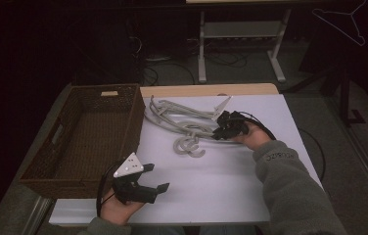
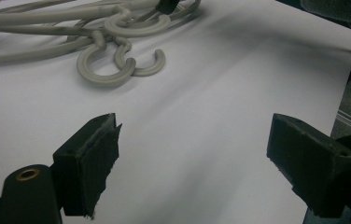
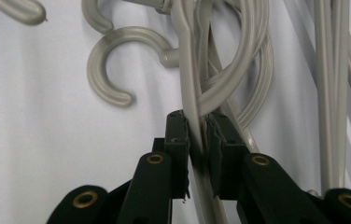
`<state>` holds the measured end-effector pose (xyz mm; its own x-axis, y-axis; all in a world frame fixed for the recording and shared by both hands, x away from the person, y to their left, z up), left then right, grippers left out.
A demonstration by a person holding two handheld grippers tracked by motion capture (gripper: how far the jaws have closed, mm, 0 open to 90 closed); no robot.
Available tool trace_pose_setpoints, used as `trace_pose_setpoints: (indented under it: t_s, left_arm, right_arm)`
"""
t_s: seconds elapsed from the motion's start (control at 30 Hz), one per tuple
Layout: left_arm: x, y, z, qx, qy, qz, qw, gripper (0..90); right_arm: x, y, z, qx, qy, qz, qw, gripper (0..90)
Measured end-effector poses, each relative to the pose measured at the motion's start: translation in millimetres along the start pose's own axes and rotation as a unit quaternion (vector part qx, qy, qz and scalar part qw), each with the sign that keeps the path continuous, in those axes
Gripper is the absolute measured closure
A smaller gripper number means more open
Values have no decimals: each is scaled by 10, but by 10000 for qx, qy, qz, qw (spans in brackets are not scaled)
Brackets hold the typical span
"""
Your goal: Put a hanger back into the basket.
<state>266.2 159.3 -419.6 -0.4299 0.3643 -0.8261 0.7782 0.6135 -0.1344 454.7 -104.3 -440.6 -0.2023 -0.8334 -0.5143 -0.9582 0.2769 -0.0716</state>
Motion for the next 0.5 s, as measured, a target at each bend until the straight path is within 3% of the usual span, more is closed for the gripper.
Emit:
trace_pose_setpoints:
  t_s: [0.5]
  left_arm:
    - [1, -3, 9, 9, 7, 14, 10000, 161]
  right_arm:
    - [-27, 128, -85, 26, -110, -166, 9998, 810]
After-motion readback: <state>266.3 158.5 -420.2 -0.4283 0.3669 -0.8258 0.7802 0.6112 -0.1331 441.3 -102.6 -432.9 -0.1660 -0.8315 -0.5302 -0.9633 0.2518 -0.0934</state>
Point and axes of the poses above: each handheld gripper's, and its own axes: z roughly forward along the jaws, x roughly out of its underside, y roughly to its left, the point moved 5 cm from there along z, roughly forward along the jaws
